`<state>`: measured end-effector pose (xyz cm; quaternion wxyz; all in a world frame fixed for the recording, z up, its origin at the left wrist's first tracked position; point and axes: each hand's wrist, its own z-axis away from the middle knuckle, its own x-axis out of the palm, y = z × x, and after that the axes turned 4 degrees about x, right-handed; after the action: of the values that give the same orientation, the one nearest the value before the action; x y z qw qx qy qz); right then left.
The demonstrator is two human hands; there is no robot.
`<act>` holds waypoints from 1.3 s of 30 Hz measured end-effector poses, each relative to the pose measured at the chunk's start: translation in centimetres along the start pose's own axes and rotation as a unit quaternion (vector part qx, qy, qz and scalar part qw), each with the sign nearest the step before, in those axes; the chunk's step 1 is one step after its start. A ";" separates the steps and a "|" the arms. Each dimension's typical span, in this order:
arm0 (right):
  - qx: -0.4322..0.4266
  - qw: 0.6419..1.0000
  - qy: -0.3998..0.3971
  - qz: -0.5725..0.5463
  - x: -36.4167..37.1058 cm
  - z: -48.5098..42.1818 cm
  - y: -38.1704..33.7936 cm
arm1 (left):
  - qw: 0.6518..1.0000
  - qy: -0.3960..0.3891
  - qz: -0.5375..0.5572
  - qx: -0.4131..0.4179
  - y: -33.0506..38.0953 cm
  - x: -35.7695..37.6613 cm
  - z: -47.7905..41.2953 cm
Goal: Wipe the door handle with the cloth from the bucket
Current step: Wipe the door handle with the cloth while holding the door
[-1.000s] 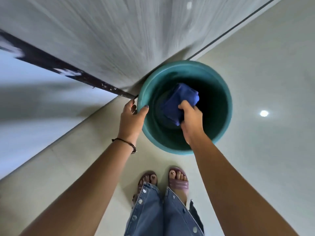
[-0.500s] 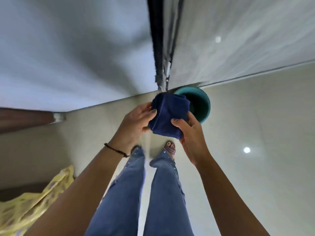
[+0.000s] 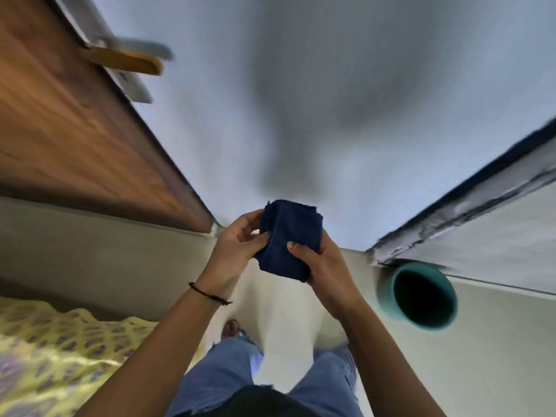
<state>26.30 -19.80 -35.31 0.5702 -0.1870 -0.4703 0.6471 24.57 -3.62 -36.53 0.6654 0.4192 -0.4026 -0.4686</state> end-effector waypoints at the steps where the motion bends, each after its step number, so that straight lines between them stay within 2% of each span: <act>1: -0.007 1.000 0.009 0.000 2.9 -0.9 0.1 | 1.000 0.006 -0.009 0.014 1.0 -3.0 -0.3; 7: -0.065 0.989 0.129 0.018 14.0 -5.4 -1.9 | 0.979 0.150 -0.045 0.128 7.7 -16.3 -3.2; 12: -0.180 0.966 0.155 0.099 17.6 -8.6 -7.8 | 0.926 0.213 -0.173 0.260 12.0 -21.7 -8.3; 17: -0.327 0.901 0.231 0.168 21.7 -13.0 -12.1 | 0.837 0.322 -0.261 0.357 15.8 -24.2 -13.1; 20: -0.390 0.854 0.262 0.223 24.7 -15.7 -13.1 | 0.794 0.345 -0.302 0.399 17.6 -26.5 -15.3; 23: -0.451 0.791 0.270 0.312 27.7 -19.2 -13.1 | 0.753 0.360 -0.359 0.419 19.0 -28.6 -17.2; 25: -0.447 0.753 0.281 0.393 29.2 -21.6 -12.8 | 0.733 0.358 -0.391 0.427 19.4 -29.4 -18.2; 29: -0.372 0.700 0.268 0.547 32.1 -23.5 -11.8 | 0.702 0.340 -0.446 0.440 19.3 -30.9 -20.2; 33: -0.361 0.704 0.261 0.552 32.5 -23.2 -11.4 | 0.661 0.331 -0.477 0.476 18.5 -32.2 -21.8; 36: -0.358 0.663 0.294 0.588 30.5 -23.2 -11.6 | 0.641 0.332 -0.487 0.492 18.1 -32.9 -22.7; 39: -0.348 0.648 0.338 0.588 30.3 -23.1 -11.4 | 0.633 0.322 -0.495 0.500 17.9 -33.4 -23.1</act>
<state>42.18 16.02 -28.33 0.0827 -0.8143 -0.2271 0.5278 43.20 36.38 -32.05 0.1090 0.9484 -0.0673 -0.2899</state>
